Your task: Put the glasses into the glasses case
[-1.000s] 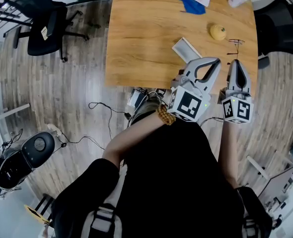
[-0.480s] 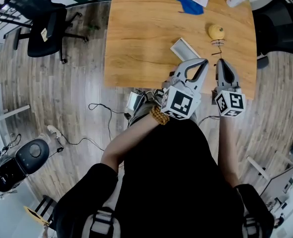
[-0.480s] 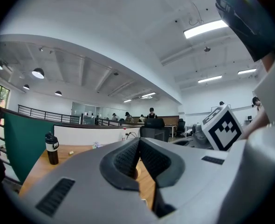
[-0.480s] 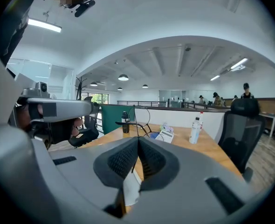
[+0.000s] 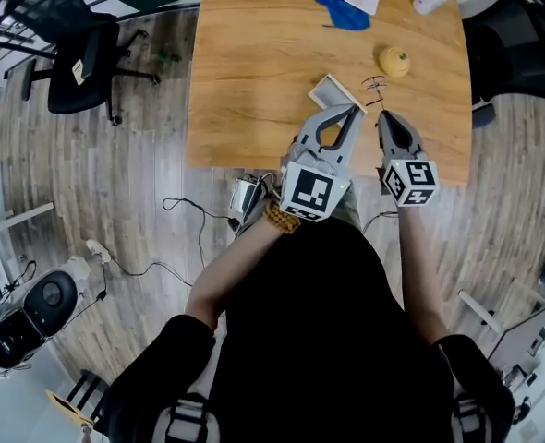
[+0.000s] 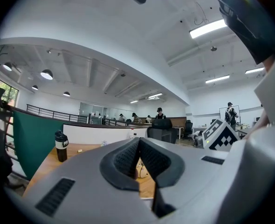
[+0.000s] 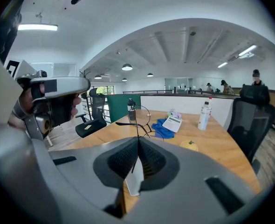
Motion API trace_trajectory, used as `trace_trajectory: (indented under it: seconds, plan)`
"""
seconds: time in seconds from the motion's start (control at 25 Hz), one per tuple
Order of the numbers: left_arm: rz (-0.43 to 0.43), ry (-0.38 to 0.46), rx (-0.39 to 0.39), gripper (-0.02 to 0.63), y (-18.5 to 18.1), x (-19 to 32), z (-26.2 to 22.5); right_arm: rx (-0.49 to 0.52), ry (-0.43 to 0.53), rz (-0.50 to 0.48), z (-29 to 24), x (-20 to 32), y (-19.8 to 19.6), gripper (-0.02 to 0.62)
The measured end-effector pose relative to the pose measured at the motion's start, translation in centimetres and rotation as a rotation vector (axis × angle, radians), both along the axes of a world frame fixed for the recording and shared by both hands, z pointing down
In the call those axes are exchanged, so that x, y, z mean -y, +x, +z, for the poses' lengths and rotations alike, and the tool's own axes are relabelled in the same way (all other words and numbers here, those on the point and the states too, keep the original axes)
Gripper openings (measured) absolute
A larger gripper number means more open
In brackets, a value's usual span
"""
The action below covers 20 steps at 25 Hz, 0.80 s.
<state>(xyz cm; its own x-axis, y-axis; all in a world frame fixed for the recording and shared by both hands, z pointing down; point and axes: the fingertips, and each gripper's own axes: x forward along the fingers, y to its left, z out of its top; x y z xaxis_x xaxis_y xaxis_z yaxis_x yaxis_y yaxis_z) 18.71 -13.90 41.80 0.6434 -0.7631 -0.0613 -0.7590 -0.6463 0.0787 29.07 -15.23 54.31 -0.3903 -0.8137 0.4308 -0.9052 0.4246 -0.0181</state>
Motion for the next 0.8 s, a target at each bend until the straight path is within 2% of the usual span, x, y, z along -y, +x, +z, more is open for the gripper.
trace_trajectory:
  seconds: [0.16, 0.28, 0.44, 0.52, 0.64, 0.8]
  plan:
    - [-0.058, -0.008, 0.002, 0.021, -1.3, 0.9, 0.2, -0.011, -0.067, -0.022, 1.7, 0.1, -0.4, 0.012]
    - [-0.080, 0.000, -0.031, 0.021, -2.0, 1.2, -0.2, -0.007, -0.125, -0.047, 2.9, 0.0, -1.0, 0.012]
    - [-0.107, -0.016, -0.024, 0.021, -2.6, 1.3, 0.5, -0.010, -0.183, -0.091, 4.4, -0.1, -2.1, 0.012]
    - [-0.121, -0.026, -0.024, 0.021, -2.9, 1.3, 0.8, 0.014, -0.231, -0.083, 5.3, -0.2, -2.2, 0.012]
    - [-0.143, -0.028, -0.024, 0.021, -3.7, 1.4, 0.9, 0.108, -0.318, -0.041, 6.1, -0.7, -2.5, 0.012]
    - [-0.157, -0.022, -0.024, 0.021, -4.1, 1.7, 0.6, 0.097, -0.363, -0.028, 6.2, -1.2, -2.6, 0.012]
